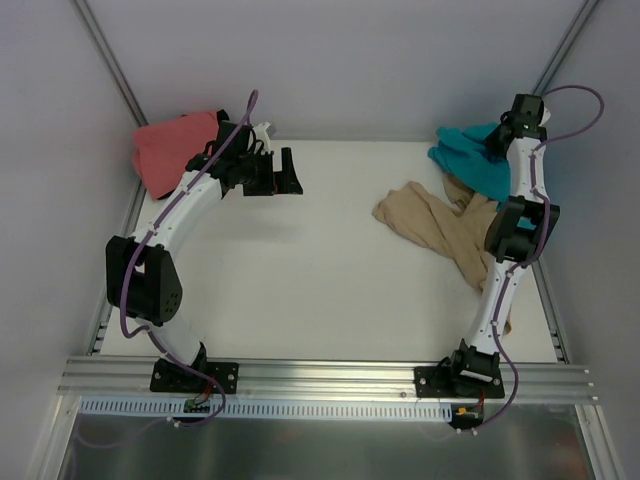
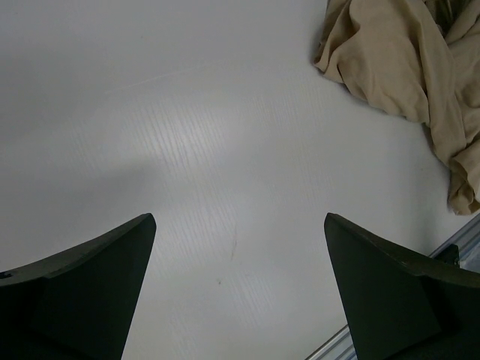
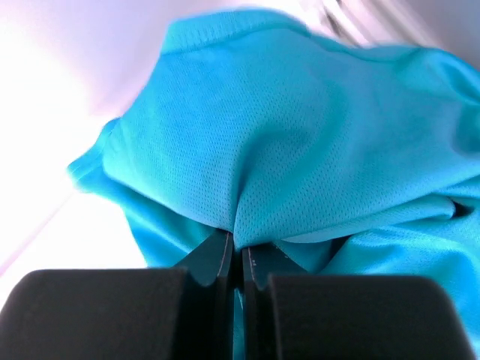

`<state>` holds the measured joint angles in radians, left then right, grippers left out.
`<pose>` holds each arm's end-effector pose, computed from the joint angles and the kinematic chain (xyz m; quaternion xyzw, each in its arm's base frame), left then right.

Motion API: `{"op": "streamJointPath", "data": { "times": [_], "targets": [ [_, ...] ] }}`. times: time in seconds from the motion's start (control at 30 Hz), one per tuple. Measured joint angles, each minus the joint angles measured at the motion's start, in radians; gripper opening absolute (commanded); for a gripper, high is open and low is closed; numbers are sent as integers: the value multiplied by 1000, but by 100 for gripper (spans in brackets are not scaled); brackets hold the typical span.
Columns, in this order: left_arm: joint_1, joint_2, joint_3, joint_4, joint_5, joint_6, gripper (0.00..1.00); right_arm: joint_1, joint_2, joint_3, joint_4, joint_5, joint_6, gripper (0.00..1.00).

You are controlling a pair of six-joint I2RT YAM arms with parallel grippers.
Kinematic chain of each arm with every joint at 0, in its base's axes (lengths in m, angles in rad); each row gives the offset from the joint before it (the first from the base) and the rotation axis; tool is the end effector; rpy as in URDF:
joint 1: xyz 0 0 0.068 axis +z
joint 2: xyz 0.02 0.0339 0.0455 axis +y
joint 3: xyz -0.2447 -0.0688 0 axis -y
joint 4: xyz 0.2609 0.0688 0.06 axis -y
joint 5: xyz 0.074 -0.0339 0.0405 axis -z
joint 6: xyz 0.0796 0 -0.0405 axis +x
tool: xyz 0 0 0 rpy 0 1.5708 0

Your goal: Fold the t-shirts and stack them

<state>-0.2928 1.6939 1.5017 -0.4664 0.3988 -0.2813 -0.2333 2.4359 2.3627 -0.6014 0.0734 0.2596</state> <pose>0.4067 -0.1549 0.2752 0.0923 0.8795 -0.2928 0.3637 0.5733 -0.1422 0.2172 0.2351 0.8696 -0.0274 0.4334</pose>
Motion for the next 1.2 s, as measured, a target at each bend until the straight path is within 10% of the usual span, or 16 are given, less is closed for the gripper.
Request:
{"op": "streamJointPath", "data": {
  "times": [0.37,0.43,0.47,0.83,1.2],
  "targets": [
    [0,0,0,6,0,-26,99,-2,-24,33,99,-48,-25,4],
    [0,0,0,9,1,-30,99,-2,-24,34,124,-57,-28,83],
    [0,0,0,10,1,-34,99,-3,-23,35,143,-63,-31,99],
    [-1,-13,-40,96,22,-61,99,-6,-110,-106,240,-72,-96,100],
    [-10,38,-4,194,198,-67,99,-24,-1032,-1042,108,111,-172,99]
  ]
}}
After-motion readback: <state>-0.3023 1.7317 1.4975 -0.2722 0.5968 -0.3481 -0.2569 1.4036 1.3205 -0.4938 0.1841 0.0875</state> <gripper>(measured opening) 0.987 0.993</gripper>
